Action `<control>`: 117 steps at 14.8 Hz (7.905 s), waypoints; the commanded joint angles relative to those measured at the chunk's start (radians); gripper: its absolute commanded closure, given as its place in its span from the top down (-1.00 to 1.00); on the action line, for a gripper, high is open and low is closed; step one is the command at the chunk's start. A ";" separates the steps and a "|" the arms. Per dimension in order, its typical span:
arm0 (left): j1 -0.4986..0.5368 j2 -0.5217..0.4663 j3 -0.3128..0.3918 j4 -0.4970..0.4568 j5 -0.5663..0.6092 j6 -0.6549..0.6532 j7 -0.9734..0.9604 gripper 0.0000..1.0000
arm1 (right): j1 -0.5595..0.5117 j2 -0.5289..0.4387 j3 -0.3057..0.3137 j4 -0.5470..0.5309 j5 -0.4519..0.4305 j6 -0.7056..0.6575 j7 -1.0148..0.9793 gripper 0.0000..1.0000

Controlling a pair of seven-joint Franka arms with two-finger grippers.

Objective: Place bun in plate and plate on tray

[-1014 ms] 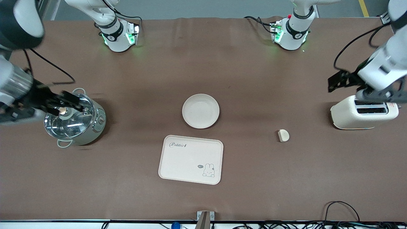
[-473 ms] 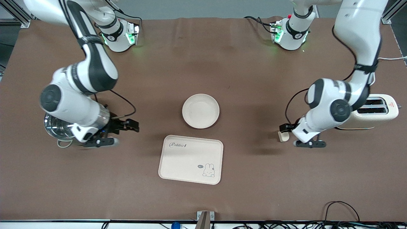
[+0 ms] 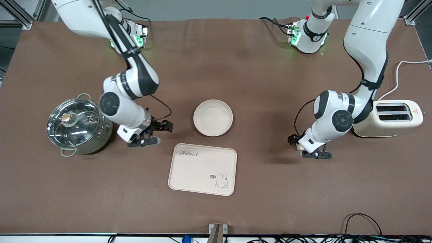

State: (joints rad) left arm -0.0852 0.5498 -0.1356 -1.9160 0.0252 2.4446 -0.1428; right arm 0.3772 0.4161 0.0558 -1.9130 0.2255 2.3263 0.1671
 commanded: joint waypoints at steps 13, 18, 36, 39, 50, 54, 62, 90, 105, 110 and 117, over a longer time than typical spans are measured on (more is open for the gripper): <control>-0.005 -0.043 -0.037 -0.025 0.016 0.008 -0.061 -0.97 | 0.247 0.065 -0.008 -0.153 0.025 0.361 0.311 1.00; -0.018 -0.032 -0.281 0.217 -0.062 -0.245 -0.414 -1.00 | 0.259 0.079 -0.010 -0.153 0.025 0.375 0.312 1.00; -0.189 0.197 -0.407 0.238 -0.050 0.051 -0.899 1.00 | 0.261 0.093 -0.010 -0.153 0.025 0.374 0.312 1.00; -0.188 0.197 -0.407 0.238 -0.050 0.050 -0.902 1.00 | 0.261 0.095 -0.010 -0.153 0.025 0.375 0.310 0.82; 0.178 -0.036 -0.372 0.463 0.137 -0.567 -0.255 1.00 | 0.276 0.127 -0.010 -0.150 0.023 0.427 0.310 -0.90; 0.317 -0.140 -0.374 0.462 0.137 -0.619 -0.008 1.00 | 0.256 0.121 -0.010 -0.146 0.023 0.412 0.310 -0.99; 0.082 -0.415 -0.034 0.466 0.050 -0.847 0.108 1.00 | 0.164 0.070 0.006 0.001 0.141 0.248 0.296 -0.99; 0.016 -0.568 0.100 0.344 -0.042 -0.776 0.143 1.00 | -0.012 0.353 0.001 0.393 0.150 0.283 0.292 1.00; 0.025 -0.567 0.102 0.341 -0.042 -0.777 0.160 1.00 | -0.162 -0.144 -0.122 0.393 -0.232 -0.431 -0.009 1.00; 0.025 -0.567 0.102 0.341 -0.042 -0.777 0.160 1.00 | -0.326 -0.331 -0.111 0.387 -0.232 -0.689 -0.081 1.00; 0.035 -0.565 0.103 0.341 -0.041 -0.777 0.163 1.00 | -0.429 -0.413 -0.097 0.399 -0.230 -0.771 -0.204 1.00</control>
State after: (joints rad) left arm -0.0617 -0.0220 -0.0364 -1.5939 -0.0009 1.6837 -0.0036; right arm -0.0371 0.0166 -0.0671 -1.4833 0.0118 1.5358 -0.0213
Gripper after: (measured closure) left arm 0.000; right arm 0.000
